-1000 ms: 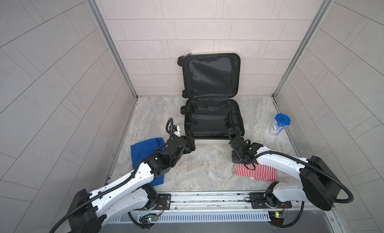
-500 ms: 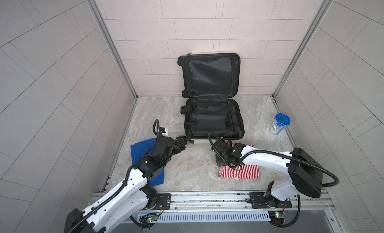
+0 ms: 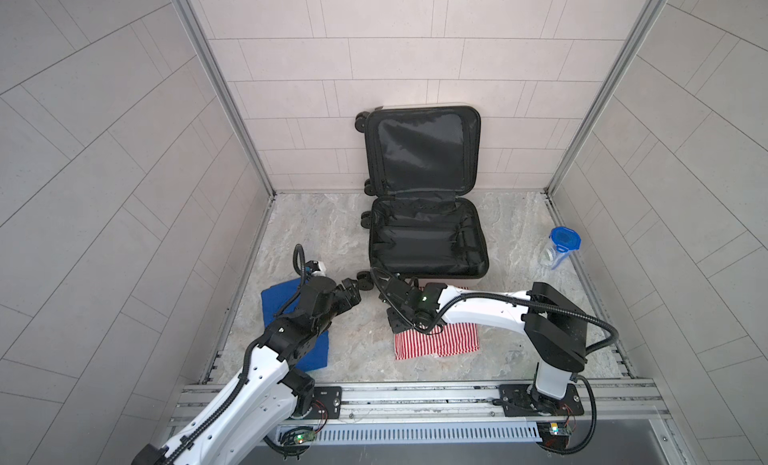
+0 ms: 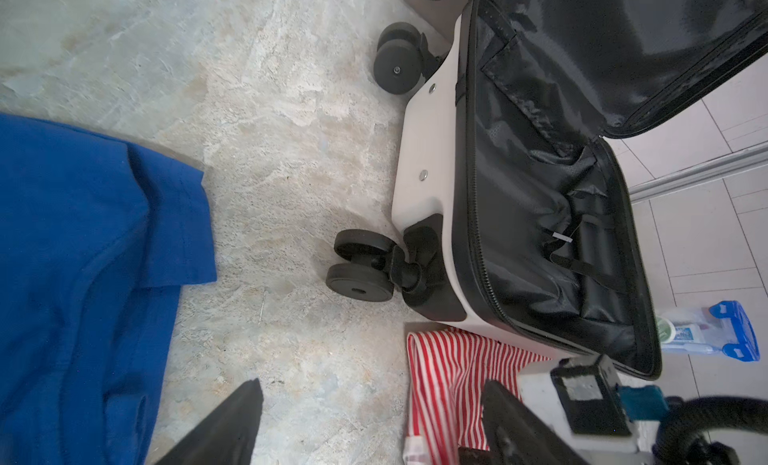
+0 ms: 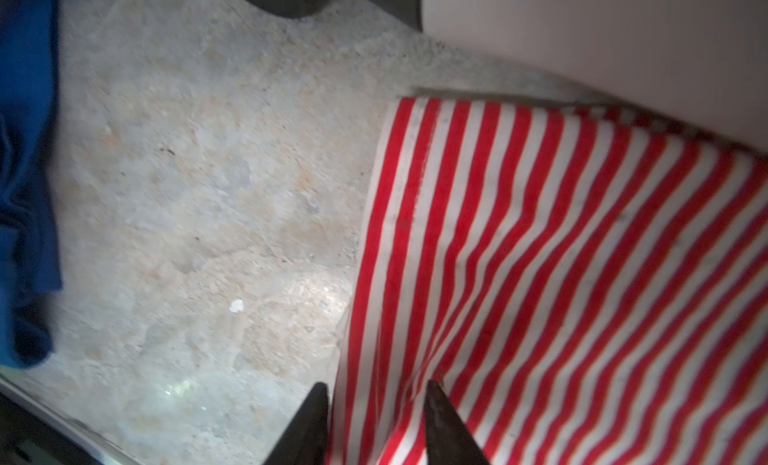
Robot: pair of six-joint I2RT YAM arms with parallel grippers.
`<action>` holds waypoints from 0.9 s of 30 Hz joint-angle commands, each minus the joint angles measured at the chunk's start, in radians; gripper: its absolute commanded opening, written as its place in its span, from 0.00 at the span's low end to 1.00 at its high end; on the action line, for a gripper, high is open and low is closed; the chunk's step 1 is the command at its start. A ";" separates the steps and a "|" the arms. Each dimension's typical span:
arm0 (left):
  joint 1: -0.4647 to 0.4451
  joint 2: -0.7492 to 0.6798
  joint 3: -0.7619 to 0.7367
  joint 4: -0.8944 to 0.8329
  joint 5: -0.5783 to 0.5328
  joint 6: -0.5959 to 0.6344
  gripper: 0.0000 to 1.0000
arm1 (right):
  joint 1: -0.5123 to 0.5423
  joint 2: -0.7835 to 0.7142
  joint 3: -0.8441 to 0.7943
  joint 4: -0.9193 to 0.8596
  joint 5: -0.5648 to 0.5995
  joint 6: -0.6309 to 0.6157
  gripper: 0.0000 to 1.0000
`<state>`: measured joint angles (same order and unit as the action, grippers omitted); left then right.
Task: Pack the luggage
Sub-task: 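Grasp the striped cloth edge with the right gripper and drag it toward the left gripper, then grasp the striped cloth's near corners with both grippers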
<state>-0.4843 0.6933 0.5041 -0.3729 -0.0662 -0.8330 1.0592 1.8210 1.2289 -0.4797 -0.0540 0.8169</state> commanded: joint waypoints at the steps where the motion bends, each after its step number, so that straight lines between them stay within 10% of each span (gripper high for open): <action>1: 0.004 0.007 -0.007 -0.021 0.042 0.012 0.88 | 0.017 0.002 0.032 -0.006 -0.010 -0.006 0.58; 16: -0.126 0.217 -0.019 0.069 0.129 -0.007 0.90 | -0.033 -0.266 -0.066 -0.109 0.157 -0.064 0.78; 27: -0.213 0.346 -0.071 0.252 0.169 -0.090 0.90 | -0.394 -0.611 -0.397 -0.123 0.048 -0.079 0.85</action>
<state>-0.6838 1.0225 0.4473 -0.1947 0.1001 -0.8837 0.7292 1.2816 0.8989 -0.5644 0.0296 0.7410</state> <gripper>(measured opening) 0.902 0.840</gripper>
